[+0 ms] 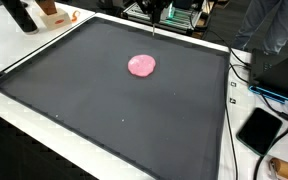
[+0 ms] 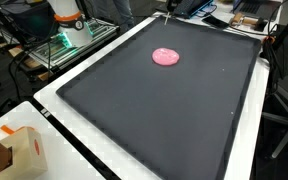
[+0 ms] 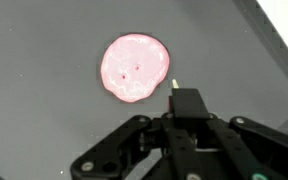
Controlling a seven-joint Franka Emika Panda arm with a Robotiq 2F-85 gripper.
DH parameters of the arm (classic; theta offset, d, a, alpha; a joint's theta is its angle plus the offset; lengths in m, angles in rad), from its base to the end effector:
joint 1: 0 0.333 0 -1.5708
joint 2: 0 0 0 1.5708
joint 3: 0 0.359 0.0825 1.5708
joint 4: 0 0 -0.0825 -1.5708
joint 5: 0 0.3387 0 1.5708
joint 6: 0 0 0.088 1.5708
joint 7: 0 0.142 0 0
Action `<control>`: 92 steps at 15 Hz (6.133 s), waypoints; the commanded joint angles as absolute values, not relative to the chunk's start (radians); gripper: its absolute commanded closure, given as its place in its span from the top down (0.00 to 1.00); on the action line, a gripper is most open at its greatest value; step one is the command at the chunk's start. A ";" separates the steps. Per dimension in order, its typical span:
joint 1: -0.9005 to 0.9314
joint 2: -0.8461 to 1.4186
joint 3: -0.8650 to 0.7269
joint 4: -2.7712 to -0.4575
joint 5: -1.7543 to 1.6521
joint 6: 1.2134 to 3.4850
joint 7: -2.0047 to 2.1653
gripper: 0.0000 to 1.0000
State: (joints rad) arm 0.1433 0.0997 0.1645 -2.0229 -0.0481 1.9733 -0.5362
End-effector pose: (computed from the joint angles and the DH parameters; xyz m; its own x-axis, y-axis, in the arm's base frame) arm 0.4931 0.1499 0.4219 0.6383 0.7571 -0.1394 0.7585 -0.6494 -0.0541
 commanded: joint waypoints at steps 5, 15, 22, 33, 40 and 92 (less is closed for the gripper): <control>0.122 0.042 0.157 -2.272 -0.013 2.285 -0.624 0.03; 0.108 0.076 0.156 -2.377 0.034 2.444 -0.711 0.03; 0.099 0.108 0.154 -2.411 0.007 2.552 -0.694 0.03; 0.095 0.153 0.156 -2.412 -0.024 2.599 -0.676 0.03; 0.093 0.168 0.159 -2.409 -0.022 2.596 -0.681 0.03; 0.130 -0.111 0.114 -2.156 0.013 2.075 -0.479 0.03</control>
State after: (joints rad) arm 0.1305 -0.1250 0.1341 -2.1751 0.0059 2.0709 -0.4914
